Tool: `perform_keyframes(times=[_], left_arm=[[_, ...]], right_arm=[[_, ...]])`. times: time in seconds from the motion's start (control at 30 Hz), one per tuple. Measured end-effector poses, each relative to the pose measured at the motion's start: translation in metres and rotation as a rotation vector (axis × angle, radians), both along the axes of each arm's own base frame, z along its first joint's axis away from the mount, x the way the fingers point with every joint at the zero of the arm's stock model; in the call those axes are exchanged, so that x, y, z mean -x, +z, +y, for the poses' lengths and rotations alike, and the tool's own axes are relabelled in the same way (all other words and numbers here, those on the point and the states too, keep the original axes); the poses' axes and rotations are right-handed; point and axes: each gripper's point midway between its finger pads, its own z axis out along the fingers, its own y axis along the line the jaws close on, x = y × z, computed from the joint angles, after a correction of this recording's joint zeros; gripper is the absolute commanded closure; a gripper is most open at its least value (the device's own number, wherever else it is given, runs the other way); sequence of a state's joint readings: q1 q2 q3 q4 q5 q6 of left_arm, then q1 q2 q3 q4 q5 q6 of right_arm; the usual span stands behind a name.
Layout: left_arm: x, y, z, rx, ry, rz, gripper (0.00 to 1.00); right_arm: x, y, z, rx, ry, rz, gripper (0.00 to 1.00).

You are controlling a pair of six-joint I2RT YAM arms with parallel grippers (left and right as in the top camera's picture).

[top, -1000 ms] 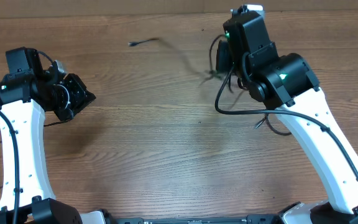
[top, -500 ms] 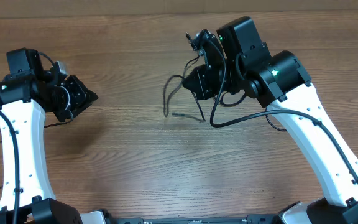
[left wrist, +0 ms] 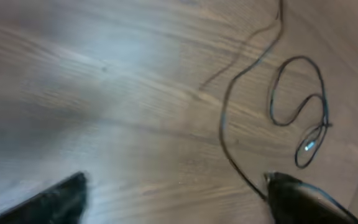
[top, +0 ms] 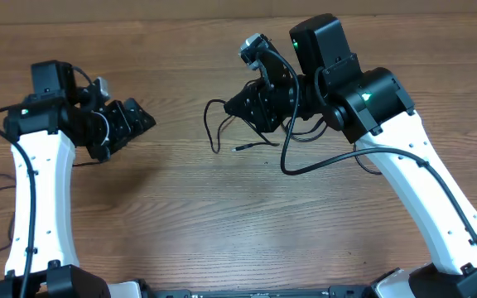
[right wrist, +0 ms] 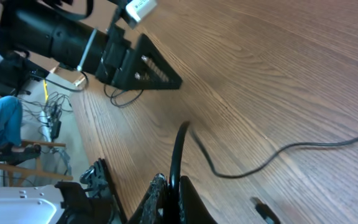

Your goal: Untangle cables

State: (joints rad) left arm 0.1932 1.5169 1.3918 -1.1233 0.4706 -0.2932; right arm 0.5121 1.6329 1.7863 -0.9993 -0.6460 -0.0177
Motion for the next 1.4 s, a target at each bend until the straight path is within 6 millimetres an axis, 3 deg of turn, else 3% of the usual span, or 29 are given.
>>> perform_keyframes(times=[0.1, 0.23, 0.43, 0.67, 0.83, 0.97, 1.13, 1.23, 1.33, 1.4], left_arm=[[0.002, -0.016, -0.022, 0.063, -0.124, -0.043, 0.00], [0.007, -0.038, -0.055, 0.236, -0.260, -0.131, 0.00], [0.001, -0.067, -0.078, 0.416, -0.179, -0.162, 0.01], [-0.020, -0.058, -0.124, 0.570, -0.048, -0.143, 0.00], [-0.008, -0.065, -0.168, 0.564, -0.034, -0.044, 0.01], [-0.001, -0.078, -0.186, 0.530, -0.019, 0.004, 0.01], [-0.012, -0.116, -0.192, 0.475, 0.068, 0.056, 0.35], [-0.022, -0.133, -0.195, 0.470, 0.094, 0.052, 0.69], [-0.026, -0.143, -0.194, 0.466, 0.115, 0.060, 0.93], [-0.026, -0.146, -0.193, 0.465, 0.124, 0.067, 0.96]], right_arm=[[-0.002, 0.003, -0.004, 0.012, -0.020, -0.023, 0.96], [0.006, 0.021, -0.012, 0.004, -0.040, -0.075, 0.96], [0.028, 0.055, -0.023, -0.045, -0.034, -0.144, 0.96], [0.043, 0.064, -0.023, -0.079, 0.005, -0.134, 0.96], [0.053, 0.075, -0.028, -0.095, 0.009, -0.155, 0.96], [0.061, 0.083, -0.032, -0.106, 0.011, -0.173, 0.96], [0.070, 0.087, -0.036, -0.111, 0.016, -0.175, 0.96], [0.073, 0.088, -0.038, -0.109, 0.016, -0.170, 0.96], [0.078, 0.087, -0.041, -0.104, 0.016, -0.161, 0.96], [0.078, 0.087, -0.041, -0.103, 0.016, -0.161, 0.96]])
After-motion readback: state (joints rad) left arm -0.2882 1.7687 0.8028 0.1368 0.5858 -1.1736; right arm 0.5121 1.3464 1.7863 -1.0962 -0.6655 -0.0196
